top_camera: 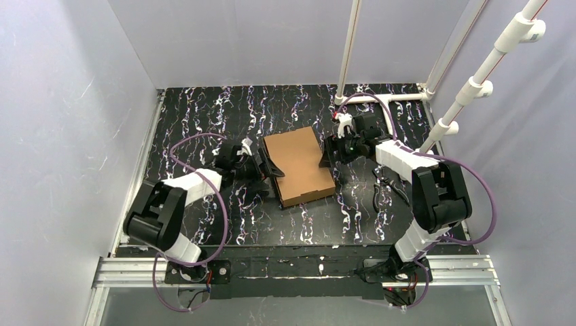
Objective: Fold the paper box
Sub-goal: Close the paper box at the center of the board, then adjust the paper box at the center of the board.
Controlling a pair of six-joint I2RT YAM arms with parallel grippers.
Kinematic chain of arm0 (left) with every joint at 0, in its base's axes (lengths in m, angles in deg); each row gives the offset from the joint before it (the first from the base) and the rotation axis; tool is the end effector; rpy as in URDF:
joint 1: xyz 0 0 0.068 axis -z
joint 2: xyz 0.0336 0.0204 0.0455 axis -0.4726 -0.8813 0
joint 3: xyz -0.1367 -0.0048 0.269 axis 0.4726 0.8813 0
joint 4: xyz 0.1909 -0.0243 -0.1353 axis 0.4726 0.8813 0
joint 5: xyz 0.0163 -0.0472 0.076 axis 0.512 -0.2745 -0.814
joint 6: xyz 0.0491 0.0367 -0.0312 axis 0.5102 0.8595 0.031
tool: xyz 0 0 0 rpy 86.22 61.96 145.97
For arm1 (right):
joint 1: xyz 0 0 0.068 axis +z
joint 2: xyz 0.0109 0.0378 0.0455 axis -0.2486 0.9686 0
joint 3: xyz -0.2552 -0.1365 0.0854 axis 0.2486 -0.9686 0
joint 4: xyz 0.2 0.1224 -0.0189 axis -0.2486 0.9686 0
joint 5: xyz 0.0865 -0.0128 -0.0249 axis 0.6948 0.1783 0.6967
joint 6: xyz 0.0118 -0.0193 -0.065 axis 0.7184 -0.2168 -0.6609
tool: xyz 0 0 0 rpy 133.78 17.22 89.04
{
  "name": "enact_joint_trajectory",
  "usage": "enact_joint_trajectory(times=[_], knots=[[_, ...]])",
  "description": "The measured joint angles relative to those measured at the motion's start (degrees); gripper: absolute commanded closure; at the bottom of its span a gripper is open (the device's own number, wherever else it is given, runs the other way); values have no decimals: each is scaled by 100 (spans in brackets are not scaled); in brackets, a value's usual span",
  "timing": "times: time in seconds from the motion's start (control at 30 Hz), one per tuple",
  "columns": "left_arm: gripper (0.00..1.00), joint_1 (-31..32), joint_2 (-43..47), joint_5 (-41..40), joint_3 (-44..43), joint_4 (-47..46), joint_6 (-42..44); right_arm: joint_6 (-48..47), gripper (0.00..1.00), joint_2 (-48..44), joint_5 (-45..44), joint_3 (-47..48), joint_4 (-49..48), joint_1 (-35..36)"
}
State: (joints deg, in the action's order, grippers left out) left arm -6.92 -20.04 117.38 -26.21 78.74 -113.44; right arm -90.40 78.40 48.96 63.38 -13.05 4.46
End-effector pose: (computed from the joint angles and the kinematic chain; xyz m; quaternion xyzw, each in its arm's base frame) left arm 0.2616 -0.1322 0.2181 -0.1006 0.8658 -0.4415 0.2127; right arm 0.3156 0.1337 0.2378 -0.2430 0.8795 0.2602 0.3157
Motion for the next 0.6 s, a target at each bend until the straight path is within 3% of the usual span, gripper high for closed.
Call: enact_joint_trajectory(times=[0.2,0.3,0.5,0.6], knots=[[12,140,-662,-52,-264,-289,-175,546,14,142,612,-37,-688,0],[18,146,-664,-168,-260,-286,-219,710,17,330,778,-85,-820,2],[42,144,-90,-538,2,-323,-284,833,21,610,850,-85,-861,0],[61,136,44,-616,22,-361,-330,852,22,612,870,-83,-887,0]])
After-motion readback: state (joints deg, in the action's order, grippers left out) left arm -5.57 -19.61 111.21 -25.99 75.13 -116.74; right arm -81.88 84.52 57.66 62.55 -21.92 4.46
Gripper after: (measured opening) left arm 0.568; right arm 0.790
